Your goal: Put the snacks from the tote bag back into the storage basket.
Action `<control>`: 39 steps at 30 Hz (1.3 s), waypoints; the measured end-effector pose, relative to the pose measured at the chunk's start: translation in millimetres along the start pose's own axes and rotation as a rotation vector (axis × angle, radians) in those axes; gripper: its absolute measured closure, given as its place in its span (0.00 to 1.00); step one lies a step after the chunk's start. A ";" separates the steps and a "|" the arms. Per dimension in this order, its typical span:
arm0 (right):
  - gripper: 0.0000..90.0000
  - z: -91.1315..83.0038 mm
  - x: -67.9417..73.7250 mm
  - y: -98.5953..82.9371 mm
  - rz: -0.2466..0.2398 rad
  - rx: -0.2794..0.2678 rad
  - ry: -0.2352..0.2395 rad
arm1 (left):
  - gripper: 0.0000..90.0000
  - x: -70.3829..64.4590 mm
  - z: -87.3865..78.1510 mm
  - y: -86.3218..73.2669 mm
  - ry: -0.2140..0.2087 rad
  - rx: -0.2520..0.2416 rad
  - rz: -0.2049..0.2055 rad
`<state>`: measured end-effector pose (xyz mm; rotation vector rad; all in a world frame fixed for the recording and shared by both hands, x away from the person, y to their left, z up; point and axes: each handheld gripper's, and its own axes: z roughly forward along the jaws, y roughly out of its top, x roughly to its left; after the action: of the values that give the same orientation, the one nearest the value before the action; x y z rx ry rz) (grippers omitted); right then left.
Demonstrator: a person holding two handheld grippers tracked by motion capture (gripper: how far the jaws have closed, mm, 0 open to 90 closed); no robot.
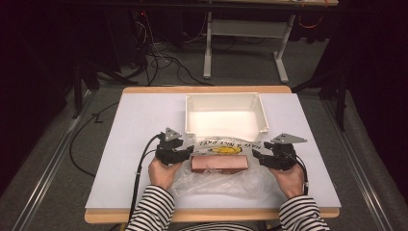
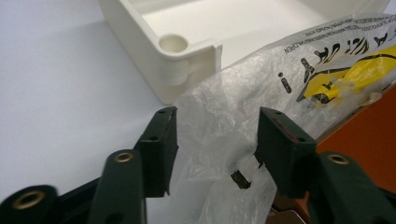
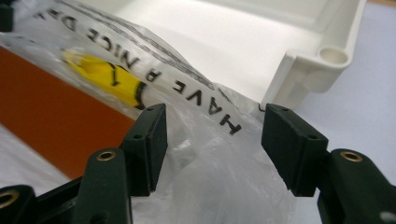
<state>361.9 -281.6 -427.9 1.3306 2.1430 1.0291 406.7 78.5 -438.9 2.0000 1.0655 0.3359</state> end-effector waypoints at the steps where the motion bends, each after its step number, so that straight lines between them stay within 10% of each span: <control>1: 0.46 3.2 -1.1 -0.4 -0.001 0.009 -0.002 | 0.61 0.4 1.6 -0.4 -0.005 0.007 0.001; 12: 0.93 21.7 -8.0 -14.7 -0.008 0.076 0.020 | 1.00 0.0 4.8 -12.5 -0.033 0.028 0.026; 26: 0.99 31.7 -11.2 -25.8 -0.010 0.125 -0.027 | 1.00 9.5 13.4 -30.7 0.012 0.129 0.040; 39: 0.78 17.5 -5.7 -18.4 -0.041 0.067 -0.019 | 0.54 11.7 -9.0 -8.6 0.036 0.001 -0.004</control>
<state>365.6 -285.1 -453.5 1.3154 2.1996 0.9323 403.9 95.1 -441.5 1.9994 1.0919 0.3706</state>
